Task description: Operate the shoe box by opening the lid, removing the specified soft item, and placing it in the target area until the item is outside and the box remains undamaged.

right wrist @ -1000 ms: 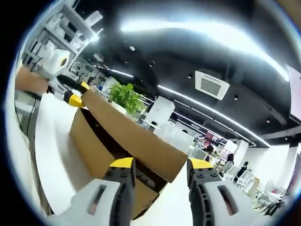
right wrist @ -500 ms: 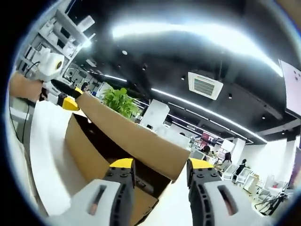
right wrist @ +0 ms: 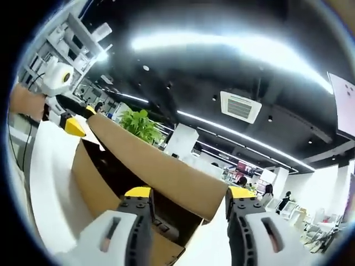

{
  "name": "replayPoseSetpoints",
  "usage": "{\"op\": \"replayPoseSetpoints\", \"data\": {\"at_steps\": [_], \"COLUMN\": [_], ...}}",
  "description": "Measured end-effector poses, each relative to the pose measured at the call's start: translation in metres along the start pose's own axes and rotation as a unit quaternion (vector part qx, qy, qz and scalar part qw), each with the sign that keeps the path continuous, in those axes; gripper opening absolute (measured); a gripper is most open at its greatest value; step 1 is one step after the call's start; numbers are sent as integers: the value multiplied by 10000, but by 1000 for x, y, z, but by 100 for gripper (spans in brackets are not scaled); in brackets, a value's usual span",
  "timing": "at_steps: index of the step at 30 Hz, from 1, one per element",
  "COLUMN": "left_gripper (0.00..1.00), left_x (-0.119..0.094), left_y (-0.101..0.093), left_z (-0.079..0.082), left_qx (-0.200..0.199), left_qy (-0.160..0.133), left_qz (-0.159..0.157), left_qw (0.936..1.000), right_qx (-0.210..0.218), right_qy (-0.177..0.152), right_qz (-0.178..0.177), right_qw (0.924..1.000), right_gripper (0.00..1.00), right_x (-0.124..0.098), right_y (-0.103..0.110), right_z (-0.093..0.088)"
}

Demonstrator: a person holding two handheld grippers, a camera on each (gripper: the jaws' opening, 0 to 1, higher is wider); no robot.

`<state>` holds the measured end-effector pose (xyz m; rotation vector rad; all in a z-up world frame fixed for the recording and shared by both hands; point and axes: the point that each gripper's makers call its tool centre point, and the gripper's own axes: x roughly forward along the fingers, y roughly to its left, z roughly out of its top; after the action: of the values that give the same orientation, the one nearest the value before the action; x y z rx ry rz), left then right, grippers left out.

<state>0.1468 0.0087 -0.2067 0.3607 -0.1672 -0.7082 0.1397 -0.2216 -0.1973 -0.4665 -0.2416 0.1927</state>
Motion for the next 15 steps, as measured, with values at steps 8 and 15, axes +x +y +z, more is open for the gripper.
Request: {"op": "replayPoseSetpoints", "data": {"at_steps": [8,15], "left_gripper": [57,57], "left_x": [-1,-4], "left_y": [-5,-2], "left_z": [0,4], "left_qx": [181,27], "left_qy": [-61,-130], "left_qz": [-70,-162], "left_qw": [9998,9998], "right_qx": [545,706], "right_qy": [117,234], "right_qz": [-252,-40], "right_qw": [9981,9972], "right_gripper": [53,45], "right_x": [3,8], "right_y": [-13,-5], "right_z": [-3,-7]}}
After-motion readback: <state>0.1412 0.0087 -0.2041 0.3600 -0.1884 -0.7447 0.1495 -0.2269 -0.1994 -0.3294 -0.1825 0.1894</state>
